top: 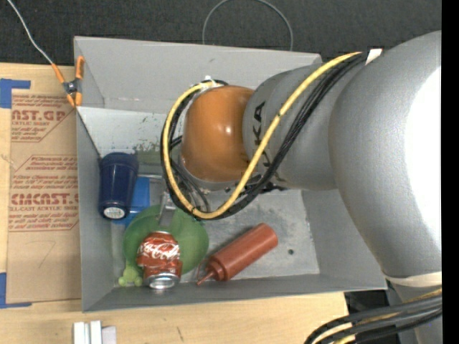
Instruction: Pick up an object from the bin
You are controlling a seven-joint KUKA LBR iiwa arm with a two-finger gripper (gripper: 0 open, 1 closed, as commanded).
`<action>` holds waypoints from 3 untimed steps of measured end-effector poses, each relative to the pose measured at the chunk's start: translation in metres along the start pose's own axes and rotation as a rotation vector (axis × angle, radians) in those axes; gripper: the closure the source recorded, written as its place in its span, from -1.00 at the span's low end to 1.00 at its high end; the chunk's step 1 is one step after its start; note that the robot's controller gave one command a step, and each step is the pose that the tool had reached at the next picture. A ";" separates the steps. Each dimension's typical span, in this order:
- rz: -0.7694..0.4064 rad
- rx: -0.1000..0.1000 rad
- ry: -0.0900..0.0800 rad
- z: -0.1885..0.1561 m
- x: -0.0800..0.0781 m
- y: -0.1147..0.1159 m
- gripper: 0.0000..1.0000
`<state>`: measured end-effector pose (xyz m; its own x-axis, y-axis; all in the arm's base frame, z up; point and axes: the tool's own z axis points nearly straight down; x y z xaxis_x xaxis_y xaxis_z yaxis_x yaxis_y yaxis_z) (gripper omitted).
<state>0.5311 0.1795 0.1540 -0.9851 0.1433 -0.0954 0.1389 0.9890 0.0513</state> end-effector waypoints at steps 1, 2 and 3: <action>-0.078 0.017 0.033 0.021 0.015 -0.004 1.00; -0.070 0.013 0.024 0.009 0.011 -0.005 1.00; -0.277 0.013 0.031 0.003 0.002 -0.042 1.00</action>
Offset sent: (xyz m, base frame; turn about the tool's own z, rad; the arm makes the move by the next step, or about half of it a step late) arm -0.0424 0.0020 -0.0840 -0.0882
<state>0.5236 0.1385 0.1486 -0.9882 -0.1341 -0.0736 -0.1355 0.9907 0.0143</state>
